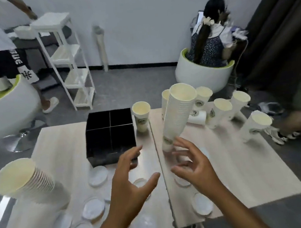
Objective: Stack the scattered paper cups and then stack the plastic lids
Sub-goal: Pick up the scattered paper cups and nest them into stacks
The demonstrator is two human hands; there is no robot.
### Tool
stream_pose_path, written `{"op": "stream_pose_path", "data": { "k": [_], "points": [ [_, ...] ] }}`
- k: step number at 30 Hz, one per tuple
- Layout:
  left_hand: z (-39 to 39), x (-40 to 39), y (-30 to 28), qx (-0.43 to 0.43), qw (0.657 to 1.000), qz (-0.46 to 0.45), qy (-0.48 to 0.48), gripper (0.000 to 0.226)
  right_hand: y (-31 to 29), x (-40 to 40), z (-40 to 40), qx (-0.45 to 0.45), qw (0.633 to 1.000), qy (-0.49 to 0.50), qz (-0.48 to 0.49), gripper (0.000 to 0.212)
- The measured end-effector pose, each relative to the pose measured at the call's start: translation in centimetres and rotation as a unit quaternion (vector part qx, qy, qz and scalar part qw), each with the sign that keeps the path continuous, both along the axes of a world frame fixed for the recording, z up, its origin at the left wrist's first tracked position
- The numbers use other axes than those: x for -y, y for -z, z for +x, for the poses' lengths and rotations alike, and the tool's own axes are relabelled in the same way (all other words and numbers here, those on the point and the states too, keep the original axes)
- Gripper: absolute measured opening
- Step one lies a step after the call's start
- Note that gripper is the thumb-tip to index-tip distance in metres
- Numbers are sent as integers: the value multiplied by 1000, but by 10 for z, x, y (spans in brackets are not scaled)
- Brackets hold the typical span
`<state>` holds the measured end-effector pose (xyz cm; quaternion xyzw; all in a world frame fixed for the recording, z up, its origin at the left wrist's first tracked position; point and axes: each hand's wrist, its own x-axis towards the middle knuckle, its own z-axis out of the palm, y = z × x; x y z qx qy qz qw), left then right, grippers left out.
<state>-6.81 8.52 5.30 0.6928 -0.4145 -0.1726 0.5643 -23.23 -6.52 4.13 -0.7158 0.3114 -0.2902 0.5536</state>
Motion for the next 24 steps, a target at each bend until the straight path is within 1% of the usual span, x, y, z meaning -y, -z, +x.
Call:
{"op": "stream_pose_path", "data": {
  "k": [2,5,9,12,18,21,24],
  "points": [
    [-27,36,4,-14,999,3,45,72,6,24,-36,5,999,35,14,75],
    [-63,92,12,-25,996,14,85,73,16,68,-81,9,996,82,38,74],
    [-109,162,27,-35,992,49,109,75,30,132,-127,6,993,105,53,75],
    [-134,212,33,-44,991,65,112,76,40,179,-147,15,992,116,57,78],
    [-151,312,42,-80,991,77,78,74,57,261,-148,22,991,114,68,92],
    [-142,358,53,-84,989,91,80,75,67,293,-136,25,991,106,76,95],
    [-129,397,65,-97,986,109,82,78,80,320,-123,24,989,118,85,102]
  ]
}}
